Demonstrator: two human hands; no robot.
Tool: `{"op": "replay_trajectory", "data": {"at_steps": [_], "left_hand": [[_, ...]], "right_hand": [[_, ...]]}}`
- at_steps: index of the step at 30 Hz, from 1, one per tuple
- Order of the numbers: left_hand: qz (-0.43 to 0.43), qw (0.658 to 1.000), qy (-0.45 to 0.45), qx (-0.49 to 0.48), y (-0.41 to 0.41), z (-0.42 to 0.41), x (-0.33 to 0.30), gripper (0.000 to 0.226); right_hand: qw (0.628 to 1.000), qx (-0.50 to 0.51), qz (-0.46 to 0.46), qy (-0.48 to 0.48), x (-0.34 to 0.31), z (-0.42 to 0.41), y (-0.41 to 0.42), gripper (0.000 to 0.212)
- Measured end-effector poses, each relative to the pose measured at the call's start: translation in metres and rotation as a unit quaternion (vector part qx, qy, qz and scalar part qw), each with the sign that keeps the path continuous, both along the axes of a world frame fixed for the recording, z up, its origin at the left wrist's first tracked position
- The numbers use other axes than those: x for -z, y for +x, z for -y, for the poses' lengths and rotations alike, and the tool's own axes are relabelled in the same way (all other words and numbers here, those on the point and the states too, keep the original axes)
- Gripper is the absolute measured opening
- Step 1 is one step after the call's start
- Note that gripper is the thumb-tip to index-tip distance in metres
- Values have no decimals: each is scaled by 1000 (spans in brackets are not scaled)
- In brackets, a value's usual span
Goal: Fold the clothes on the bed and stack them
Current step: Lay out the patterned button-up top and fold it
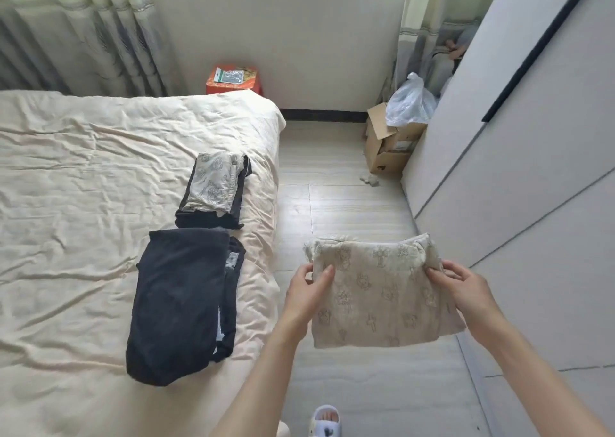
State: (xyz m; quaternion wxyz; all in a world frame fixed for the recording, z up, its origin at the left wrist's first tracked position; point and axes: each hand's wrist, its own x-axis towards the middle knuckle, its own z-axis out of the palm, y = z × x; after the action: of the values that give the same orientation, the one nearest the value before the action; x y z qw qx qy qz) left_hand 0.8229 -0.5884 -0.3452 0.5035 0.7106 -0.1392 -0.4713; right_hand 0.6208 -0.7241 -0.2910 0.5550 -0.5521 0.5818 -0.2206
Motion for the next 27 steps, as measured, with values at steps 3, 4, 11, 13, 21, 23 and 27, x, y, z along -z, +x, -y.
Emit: {"op": "replay_trajectory", "data": {"at_steps": [3,4,11,13,21,23,27], "left_hand": [[5,999,-9,-39,39,36,-3,23],[0,998,-8,-61,52,43,-1,31],[-53,960,58,-270,145,73,33,51],[-48,945,67,-318,179,92,45,54],[-104,869,87,-475,275,157,59,61],[-126,851,100,-500,292,162,63,64],[-154,822,89,-540,324,159,76,77]], "right_hand": [[999,-49,8,3,-3,60,55,10],[997,-72,9,7,0,77,77,10],[959,-275,-24,62,45,165,251,10],[943,-328,-30,51,58,192,307,9],[849,-512,-128,10,79,266,510,33],[802,-572,-175,-7,84,262,551,38],[746,-633,-203,-37,94,243,619,39]]}}
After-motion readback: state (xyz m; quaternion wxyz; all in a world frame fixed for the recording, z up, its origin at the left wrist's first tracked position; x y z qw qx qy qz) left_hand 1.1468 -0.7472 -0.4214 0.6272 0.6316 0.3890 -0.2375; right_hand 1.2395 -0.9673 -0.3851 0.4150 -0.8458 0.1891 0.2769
